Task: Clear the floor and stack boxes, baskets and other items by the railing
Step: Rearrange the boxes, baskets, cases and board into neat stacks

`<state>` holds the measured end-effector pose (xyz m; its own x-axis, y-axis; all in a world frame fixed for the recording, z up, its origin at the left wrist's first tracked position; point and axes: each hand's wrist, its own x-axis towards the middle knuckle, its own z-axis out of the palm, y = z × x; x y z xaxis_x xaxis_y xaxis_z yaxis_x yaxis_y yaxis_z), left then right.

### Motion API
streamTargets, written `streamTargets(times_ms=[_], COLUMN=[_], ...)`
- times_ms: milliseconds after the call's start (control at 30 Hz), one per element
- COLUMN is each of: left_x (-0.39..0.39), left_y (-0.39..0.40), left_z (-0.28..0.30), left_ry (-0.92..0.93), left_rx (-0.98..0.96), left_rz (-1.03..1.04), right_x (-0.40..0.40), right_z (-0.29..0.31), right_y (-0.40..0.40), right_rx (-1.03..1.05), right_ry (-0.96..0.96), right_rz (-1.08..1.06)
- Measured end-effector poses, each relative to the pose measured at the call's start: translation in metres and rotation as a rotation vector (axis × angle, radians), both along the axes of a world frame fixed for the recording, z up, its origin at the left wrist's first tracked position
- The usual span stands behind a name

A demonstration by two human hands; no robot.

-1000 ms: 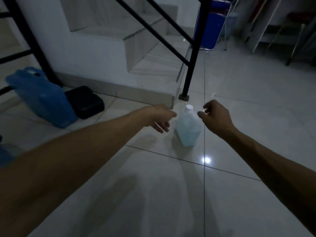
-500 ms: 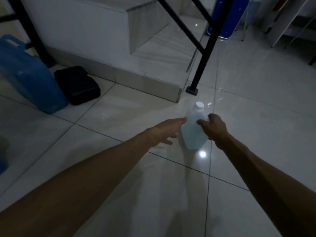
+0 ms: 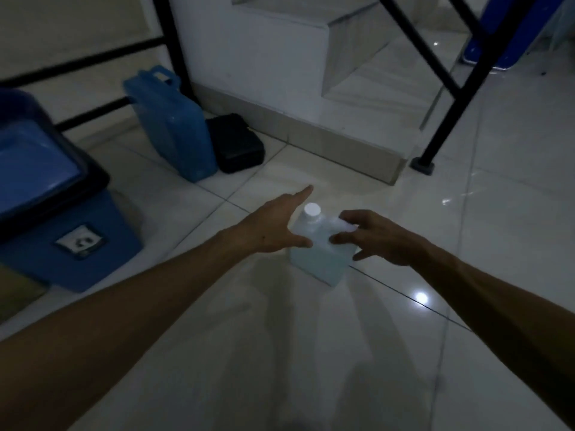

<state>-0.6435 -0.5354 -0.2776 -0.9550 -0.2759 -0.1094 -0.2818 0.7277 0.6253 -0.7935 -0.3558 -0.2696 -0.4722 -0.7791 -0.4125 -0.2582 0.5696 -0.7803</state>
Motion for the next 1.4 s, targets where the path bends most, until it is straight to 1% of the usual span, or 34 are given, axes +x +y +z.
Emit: streamTargets(times_ms=[67,167,333,467,567,733,800,833,967,1000,1067,1167,1400], left_x=[0.033,0.082,0.181,0.256,0.299,0.355,0.371,0.377,0.396,0.401,0.409,0.414,0.417], left_y=[-0.014,-0.033,-0.067,-0.081,-0.088,-0.091,-0.091,-0.091,-0.099,-0.1,-0.102,-0.106,-0.117], left_z=[0.003,-0.002,-0.009,-0.008,-0.006,-0.007,-0.007,-0.005,-0.003,-0.004,-0.007,-0.007,-0.008], left_ry=[0.022,-0.044,-0.097,-0.11,-0.122,-0.133,-0.109,-0.103,-0.165,-0.149,-0.125,-0.159,-0.156], left_rx=[-0.047,-0.132,-0.204,-0.235,-0.265,-0.276,-0.286,-0.293,-0.338,-0.343,-0.361,-0.42,-0.381], left_rz=[-0.004,0.006,0.21,0.334,0.436,0.608,0.669,0.69,0.735,0.749,0.771,0.771,0.817], right_x=[0.028,0.071,0.145,0.199,0.233,0.284,0.302,0.309,0.333,0.337,0.341,0.346,0.359], right_z=[0.001,0.0,-0.01,-0.025,-0.039,-0.06,-0.065,-0.066,-0.068,-0.07,-0.075,-0.082,-0.092], right_y=[-0.03,-0.069,-0.133,-0.168,-0.187,-0.219,-0.228,-0.231,-0.247,-0.25,-0.254,-0.257,-0.277], right_rx=[0.016,0.005,-0.081,-0.167,-0.208,-0.245,-0.281,-0.3,-0.323,-0.322,-0.331,-0.304,-0.28], right_ry=[-0.003,0.007,-0.002,0.032,-0.005,-0.073,-0.104,-0.083,-0.042,-0.011,0.111,0.138,0.205], right_rz=[0.122,0.288,0.473,0.538,0.573,0.57,0.557,0.563,0.564,0.573,0.626,0.629,0.603])
